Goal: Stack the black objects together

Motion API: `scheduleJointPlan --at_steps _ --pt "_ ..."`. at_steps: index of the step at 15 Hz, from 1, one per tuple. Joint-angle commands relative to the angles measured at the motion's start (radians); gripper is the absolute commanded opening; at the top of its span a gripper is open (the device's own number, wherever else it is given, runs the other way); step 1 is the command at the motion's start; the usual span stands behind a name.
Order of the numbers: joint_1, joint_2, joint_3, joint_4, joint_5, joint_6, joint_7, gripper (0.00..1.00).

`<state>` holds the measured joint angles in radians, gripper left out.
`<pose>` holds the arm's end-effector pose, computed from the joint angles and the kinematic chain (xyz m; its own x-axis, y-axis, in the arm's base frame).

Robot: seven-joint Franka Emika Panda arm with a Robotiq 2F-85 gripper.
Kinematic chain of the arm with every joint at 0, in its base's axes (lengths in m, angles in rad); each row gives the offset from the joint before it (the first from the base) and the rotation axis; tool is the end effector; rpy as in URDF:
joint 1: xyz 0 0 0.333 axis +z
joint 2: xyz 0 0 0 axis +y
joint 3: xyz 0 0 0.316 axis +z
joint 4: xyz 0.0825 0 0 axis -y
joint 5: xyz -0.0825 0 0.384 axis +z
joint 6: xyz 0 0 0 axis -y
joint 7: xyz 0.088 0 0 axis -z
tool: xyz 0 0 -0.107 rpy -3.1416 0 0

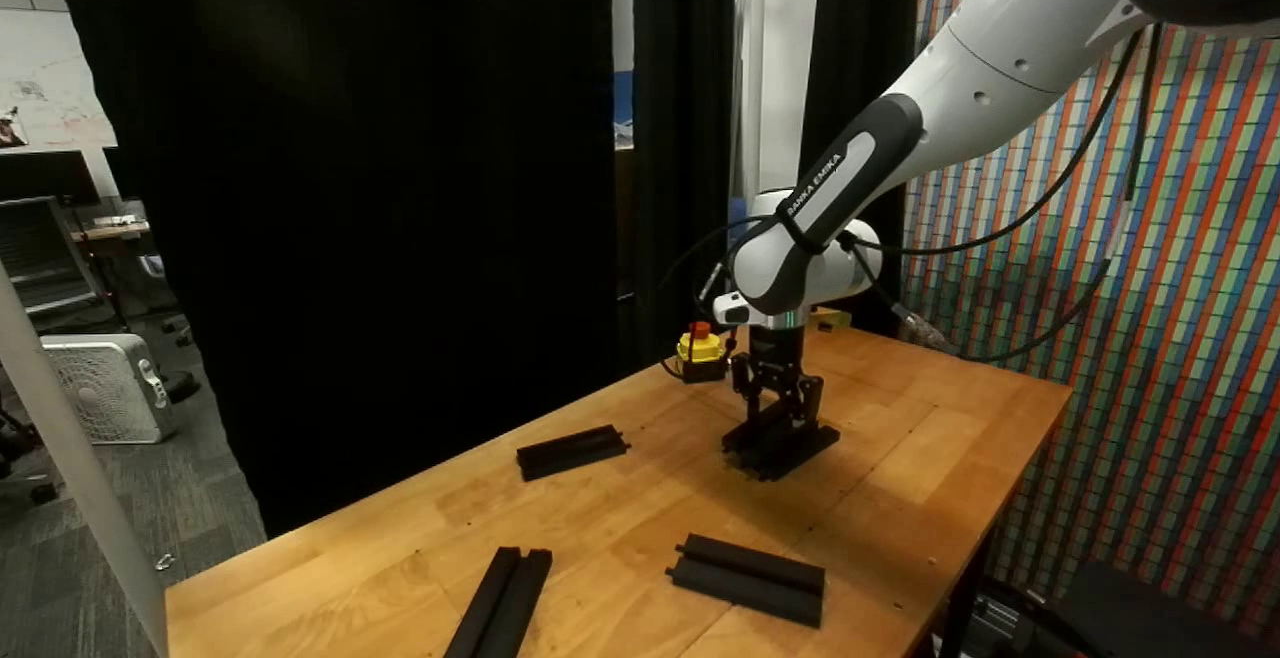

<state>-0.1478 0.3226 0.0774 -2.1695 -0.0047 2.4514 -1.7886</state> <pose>0.5586 -0.0394 0.2407 -0.1465 0.9888 0.0297 0.9885 0.1475 -0.0341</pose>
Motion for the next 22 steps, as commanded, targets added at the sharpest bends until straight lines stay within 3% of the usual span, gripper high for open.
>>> scheduleJointPlan --at_steps 1,22 --pt "-0.001 -0.055 -0.009 -0.075 0.026 0.054 0.006 0.46" --pt "0.006 -0.086 -0.031 -0.143 0.003 0.123 0.099 0.46"
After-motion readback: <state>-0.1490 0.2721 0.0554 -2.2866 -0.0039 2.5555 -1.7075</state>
